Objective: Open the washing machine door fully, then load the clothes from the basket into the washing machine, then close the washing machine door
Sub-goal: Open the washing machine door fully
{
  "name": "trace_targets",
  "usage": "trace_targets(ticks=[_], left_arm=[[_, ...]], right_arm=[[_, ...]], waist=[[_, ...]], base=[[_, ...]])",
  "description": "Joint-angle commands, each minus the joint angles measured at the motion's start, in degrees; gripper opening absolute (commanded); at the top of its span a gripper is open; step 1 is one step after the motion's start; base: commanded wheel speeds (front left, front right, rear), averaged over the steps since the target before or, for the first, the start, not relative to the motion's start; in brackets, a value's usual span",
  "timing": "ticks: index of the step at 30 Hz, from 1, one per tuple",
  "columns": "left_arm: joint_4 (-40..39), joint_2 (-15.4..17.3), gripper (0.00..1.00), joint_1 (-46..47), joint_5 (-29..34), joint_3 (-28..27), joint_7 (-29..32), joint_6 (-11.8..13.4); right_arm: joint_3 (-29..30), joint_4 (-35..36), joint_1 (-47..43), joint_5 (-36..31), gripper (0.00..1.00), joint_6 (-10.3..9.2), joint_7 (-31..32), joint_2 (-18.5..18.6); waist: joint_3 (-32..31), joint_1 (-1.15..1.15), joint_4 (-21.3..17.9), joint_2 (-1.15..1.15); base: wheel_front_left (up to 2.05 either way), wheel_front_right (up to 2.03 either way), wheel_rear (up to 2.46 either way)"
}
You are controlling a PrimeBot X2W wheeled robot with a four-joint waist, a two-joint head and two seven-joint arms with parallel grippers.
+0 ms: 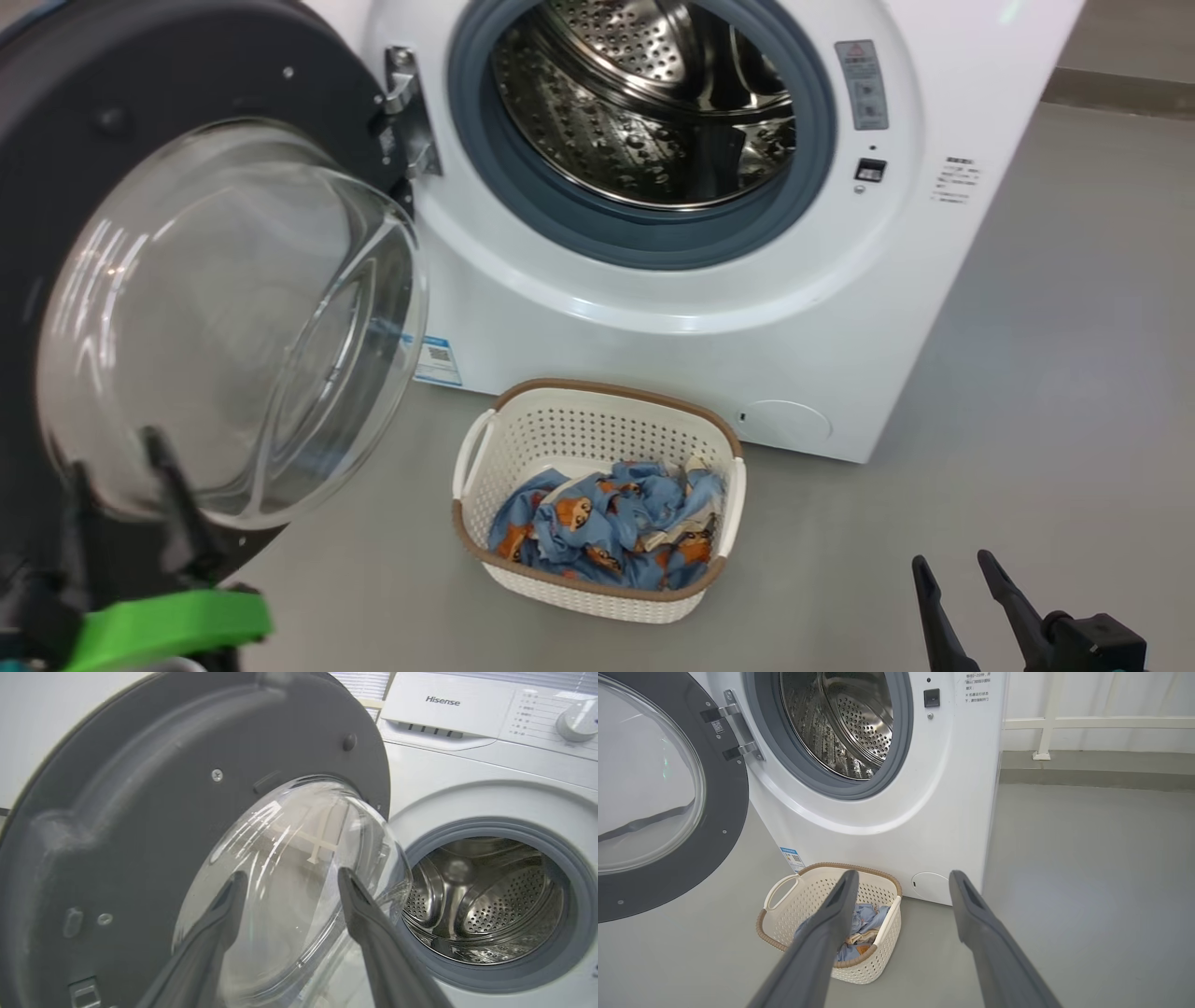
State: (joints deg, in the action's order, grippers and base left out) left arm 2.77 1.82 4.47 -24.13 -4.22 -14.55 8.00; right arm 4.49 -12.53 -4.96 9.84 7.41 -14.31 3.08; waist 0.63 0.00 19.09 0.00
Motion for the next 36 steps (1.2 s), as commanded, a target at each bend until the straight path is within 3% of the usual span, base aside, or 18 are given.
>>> trace_targets(ticks=[1, 8, 15, 26, 36], left_arm=[[-3.5, 1.1, 1.0, 0.0, 0.0, 0.0, -0.4, 0.6], [-6.2, 1.5, 1.0, -2.9, -1.8, 4.6, 0.2, -1.3], [0.5, 3.5, 1.0, -4.4, -0.7, 6.3, -0.2, -5.8], [5.0, 3.1, 1.0, -6.5, 1.3, 1.6, -0.4, -9.5], [6.2, 1.6, 1.0, -8.0, 5.3, -0.9, -0.4, -11.5]], right_arm=[[-1.6, 1.6, 0.5, 0.2, 1.0, 0.08, -0.7, 0.4], [-2.6, 2.9, 2.0, -0.3, 1.0, 0.08, -0.7, 0.5], [-3.9, 4.9, 3.9, -1.1, 1.0, 0.08, -0.7, 0.7], [-4.9, 6.4, 4.8, -1.4, 1.0, 0.08, -0.7, 1.0], [-4.6, 6.8, 4.6, -1.5, 1.0, 0.08, -0.7, 1.4]], waist=[[0.3, 0.0, -1.5, 0.0], [1.7, 0.0, -5.9, 0.0], [3.0, 0.0, -11.5, 0.0], [3.6, 0.0, -17.1, 0.0], [3.2, 0.0, -18.4, 0.0]], base=[[0.0, 0.0, 0.0], [0.0, 0.0, 0.0], [0.0, 0.0, 0.0], [0.0, 0.0, 0.0], [0.0, 0.0, 0.0]])
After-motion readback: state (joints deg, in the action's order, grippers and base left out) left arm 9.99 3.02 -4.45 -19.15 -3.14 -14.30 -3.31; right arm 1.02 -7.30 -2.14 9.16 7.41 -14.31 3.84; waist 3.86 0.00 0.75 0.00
